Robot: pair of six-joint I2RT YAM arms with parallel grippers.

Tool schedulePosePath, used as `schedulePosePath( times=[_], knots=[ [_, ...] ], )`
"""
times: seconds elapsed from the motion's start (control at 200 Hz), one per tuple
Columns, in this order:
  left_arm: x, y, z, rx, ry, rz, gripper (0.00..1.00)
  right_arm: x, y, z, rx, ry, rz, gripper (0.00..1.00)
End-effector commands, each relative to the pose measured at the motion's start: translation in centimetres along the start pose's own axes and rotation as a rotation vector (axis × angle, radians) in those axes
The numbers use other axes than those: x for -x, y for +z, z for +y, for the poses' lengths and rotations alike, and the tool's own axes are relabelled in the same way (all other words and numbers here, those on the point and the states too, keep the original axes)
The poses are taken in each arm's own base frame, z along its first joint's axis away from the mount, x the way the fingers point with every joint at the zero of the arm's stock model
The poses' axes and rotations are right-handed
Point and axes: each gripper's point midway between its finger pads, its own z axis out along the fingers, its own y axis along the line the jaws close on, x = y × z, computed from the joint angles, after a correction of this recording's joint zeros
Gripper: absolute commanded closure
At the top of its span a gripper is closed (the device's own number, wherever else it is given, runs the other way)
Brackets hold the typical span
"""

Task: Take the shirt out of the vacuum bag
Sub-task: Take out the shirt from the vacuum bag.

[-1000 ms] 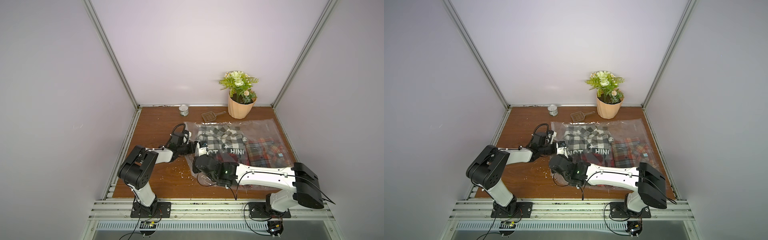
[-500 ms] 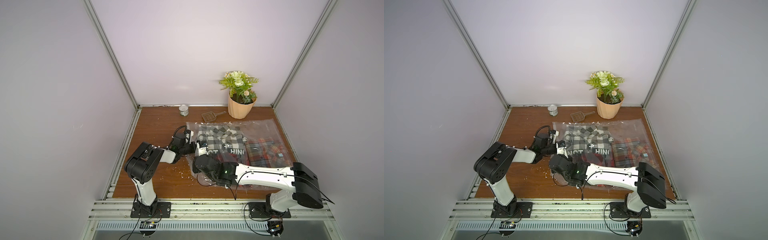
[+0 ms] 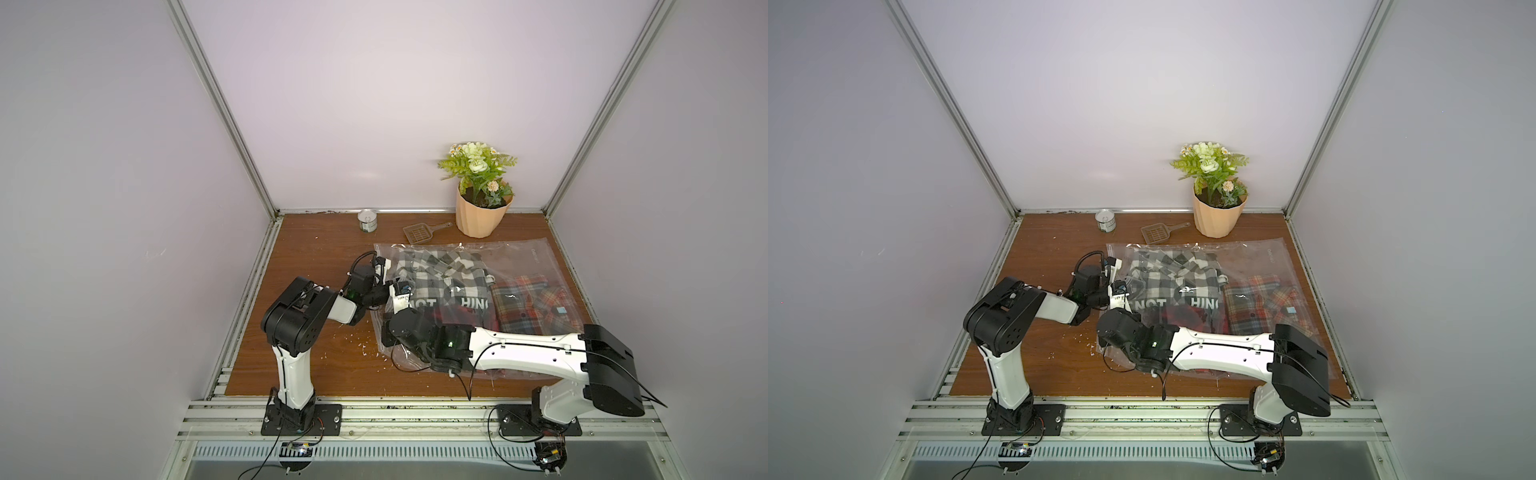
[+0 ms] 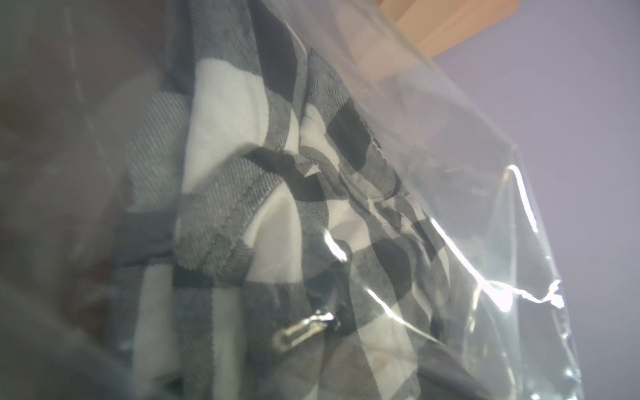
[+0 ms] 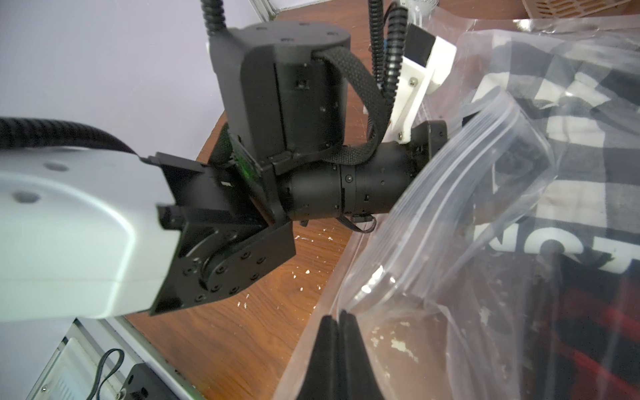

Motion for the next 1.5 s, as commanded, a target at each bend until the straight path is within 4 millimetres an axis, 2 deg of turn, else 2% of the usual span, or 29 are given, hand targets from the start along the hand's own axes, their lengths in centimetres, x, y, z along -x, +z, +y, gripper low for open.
schedulePosePath(
  times=[0.0,0.13,0.35,0.47,0.525,0.625,0.665,0.701,0.741,0.771,0.891,0.991,1.121,1.316,1.496],
  knots=[
    [-2.5,0.8,1.2,0.020,-0.057,0.081,0.28,2.8,-0.9,2.9,0.096,0.043,-0.073,1.00],
    [-2.8,0.9,1.4,0.009,-0.058,0.090,0.50,2.8,-1.0,3.1,0.106,0.046,-0.071,1.00],
    [-2.4,0.9,1.4,0.002,-0.056,0.087,0.70,2.7,-1.1,3.1,0.119,0.048,-0.074,1.00],
    [-2.1,0.8,1.1,-0.019,-0.056,0.085,0.91,2.5,-1.1,3.2,0.132,0.042,-0.069,1.00],
    [-1.9,0.6,1.1,-0.023,-0.056,0.081,0.96,2.3,-1.1,3.3,0.137,0.040,-0.064,1.00],
    [-1.4,-0.1,1.3,-0.020,-0.063,0.070,0.99,2.0,-1.2,2.6,0.135,0.042,-0.067,1.00],
    [-1.2,-0.4,1.3,-0.019,-0.065,0.066,0.99,1.9,-1.3,2.1,0.133,0.049,-0.065,0.88],
    [-1.0,-0.8,1.3,-0.016,-0.065,0.062,0.99,1.9,-1.4,1.3,0.128,0.063,-0.059,0.74],
    [-0.8,-1.1,1.4,-0.008,-0.060,0.061,1.00,1.8,-1.4,0.1,0.122,0.085,-0.050,0.54],
    [-0.8,-1.4,1.5,-0.001,-0.058,0.063,0.99,1.8,-1.3,-0.8,0.121,0.106,-0.042,0.44],
    [-0.3,-2.0,1.2,0.017,-0.036,0.068,1.00,2.6,-2.0,-4.9,0.079,0.155,-0.046,0.25],
    [0.0,-2.4,0.8,0.033,-0.022,0.069,1.00,4.0,-2.7,-7.7,0.042,0.167,-0.060,0.16],
    [0.3,-2.8,0.7,0.059,-0.010,0.080,1.00,5.0,-3.0,-12.8,-0.071,0.194,-0.079,0.07],
    [0.6,-4.0,0.7,0.118,0.013,0.096,1.00,3.8,-1.2,-19.5,-0.199,0.262,-0.037,0.06],
    [0.6,-5.2,1.0,0.152,0.007,0.102,1.00,2.0,0.8,-22.8,-0.248,0.299,0.008,0.07]
  ],
)
